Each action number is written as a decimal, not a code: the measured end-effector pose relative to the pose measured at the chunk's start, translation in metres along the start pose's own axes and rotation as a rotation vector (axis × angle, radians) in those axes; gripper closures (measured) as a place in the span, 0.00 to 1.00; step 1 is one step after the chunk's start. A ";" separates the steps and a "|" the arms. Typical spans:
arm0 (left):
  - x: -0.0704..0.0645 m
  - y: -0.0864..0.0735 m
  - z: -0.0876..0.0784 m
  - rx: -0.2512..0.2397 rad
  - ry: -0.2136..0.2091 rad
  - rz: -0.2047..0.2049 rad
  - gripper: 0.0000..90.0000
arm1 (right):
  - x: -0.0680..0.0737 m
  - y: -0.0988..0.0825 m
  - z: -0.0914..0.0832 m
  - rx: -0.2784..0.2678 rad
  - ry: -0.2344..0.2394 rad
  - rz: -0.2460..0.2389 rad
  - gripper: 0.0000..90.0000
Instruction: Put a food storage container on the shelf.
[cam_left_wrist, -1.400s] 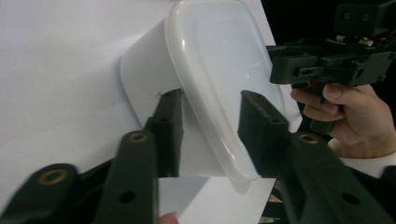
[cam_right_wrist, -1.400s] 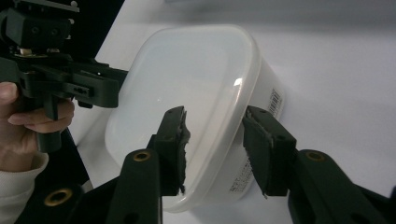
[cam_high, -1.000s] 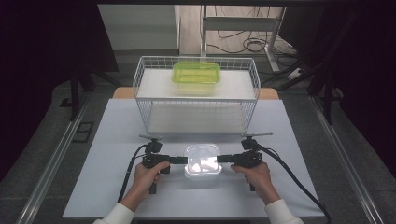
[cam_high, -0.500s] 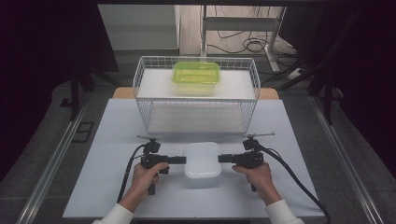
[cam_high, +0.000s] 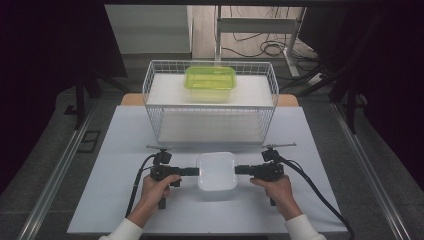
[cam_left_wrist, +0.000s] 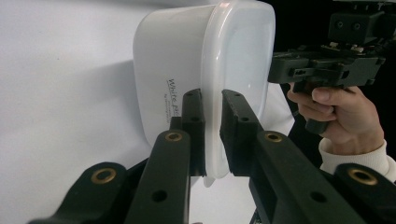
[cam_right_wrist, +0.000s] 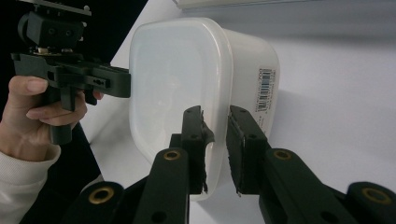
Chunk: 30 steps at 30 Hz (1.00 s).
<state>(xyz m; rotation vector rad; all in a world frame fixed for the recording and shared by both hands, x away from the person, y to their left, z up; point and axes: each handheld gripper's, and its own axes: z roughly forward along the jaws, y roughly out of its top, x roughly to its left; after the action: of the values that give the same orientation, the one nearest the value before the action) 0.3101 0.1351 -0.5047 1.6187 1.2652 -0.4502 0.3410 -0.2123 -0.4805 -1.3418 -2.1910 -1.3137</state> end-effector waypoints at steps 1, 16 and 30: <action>0.000 0.000 -0.001 0.002 -0.001 0.003 0.89 | 0.000 0.000 0.000 -0.001 0.000 -0.001 0.86; -0.009 0.004 -0.011 -0.011 -0.018 0.045 0.89 | 0.016 0.003 -0.011 -0.026 0.002 -0.008 0.87; -0.019 0.009 -0.021 -0.030 -0.016 0.093 0.89 | 0.033 0.009 -0.020 -0.049 0.014 -0.057 0.88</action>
<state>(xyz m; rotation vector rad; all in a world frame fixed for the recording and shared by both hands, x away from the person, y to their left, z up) 0.3047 0.1442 -0.4771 1.6374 1.1742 -0.3845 0.3257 -0.2078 -0.4441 -1.2926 -2.2168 -1.4020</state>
